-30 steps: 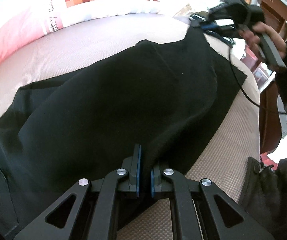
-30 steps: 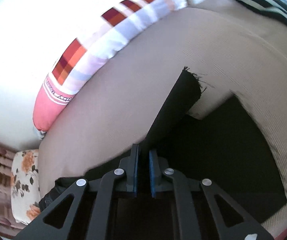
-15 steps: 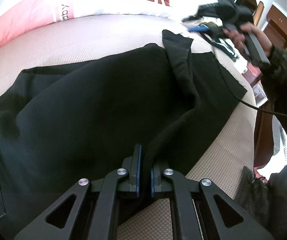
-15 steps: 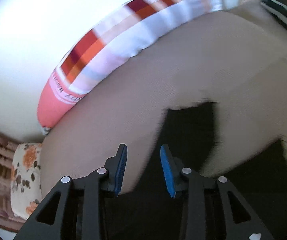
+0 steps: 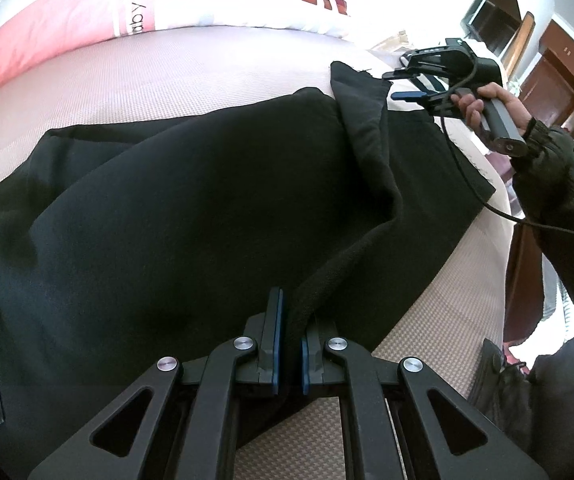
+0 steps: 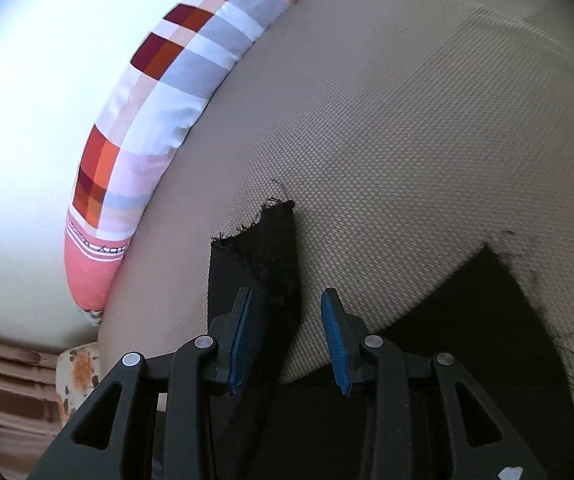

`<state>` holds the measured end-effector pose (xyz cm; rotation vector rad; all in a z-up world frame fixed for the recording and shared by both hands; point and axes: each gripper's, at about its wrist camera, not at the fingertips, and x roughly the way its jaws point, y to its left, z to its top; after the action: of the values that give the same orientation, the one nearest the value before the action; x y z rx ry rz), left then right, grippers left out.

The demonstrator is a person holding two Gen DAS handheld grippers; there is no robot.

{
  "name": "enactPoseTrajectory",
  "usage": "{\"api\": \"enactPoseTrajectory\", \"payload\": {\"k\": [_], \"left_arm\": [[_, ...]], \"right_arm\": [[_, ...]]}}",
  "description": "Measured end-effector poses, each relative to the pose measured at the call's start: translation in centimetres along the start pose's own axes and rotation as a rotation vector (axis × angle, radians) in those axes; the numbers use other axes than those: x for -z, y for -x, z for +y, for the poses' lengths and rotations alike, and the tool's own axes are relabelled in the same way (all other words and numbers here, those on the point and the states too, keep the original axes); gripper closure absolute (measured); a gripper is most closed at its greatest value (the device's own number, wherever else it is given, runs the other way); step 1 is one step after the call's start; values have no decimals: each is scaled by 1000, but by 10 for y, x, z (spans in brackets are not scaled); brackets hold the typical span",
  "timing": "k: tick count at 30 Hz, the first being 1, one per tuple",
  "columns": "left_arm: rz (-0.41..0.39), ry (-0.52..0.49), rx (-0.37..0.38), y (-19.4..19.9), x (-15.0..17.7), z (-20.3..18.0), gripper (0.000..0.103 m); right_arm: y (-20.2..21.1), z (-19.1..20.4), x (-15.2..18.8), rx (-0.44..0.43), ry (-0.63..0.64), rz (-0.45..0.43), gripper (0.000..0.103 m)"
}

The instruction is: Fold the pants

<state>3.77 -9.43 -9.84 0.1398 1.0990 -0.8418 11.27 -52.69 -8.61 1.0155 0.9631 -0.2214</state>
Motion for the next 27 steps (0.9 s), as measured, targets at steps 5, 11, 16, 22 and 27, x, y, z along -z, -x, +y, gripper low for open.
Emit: {"api": "enactPoseTrajectory", "payload": {"k": [5, 11, 16, 22, 27], "left_arm": [[1, 1, -3, 0, 0, 1, 95], [2, 12, 9, 0, 0, 3, 95], [2, 8, 4, 0, -1, 3, 95], [6, -3, -8, 1, -2, 0, 95], [-4, -64, -77, 0, 0, -14, 95]], "right_arm": [[-1, 18, 2, -26, 36, 7, 88], [-4, 33, 10, -17, 104, 30, 88], [-20, 32, 14, 39, 119, 37, 91], [44, 48, 23, 27, 190, -121, 99], [127, 33, 63, 99, 236, -242, 99]]}}
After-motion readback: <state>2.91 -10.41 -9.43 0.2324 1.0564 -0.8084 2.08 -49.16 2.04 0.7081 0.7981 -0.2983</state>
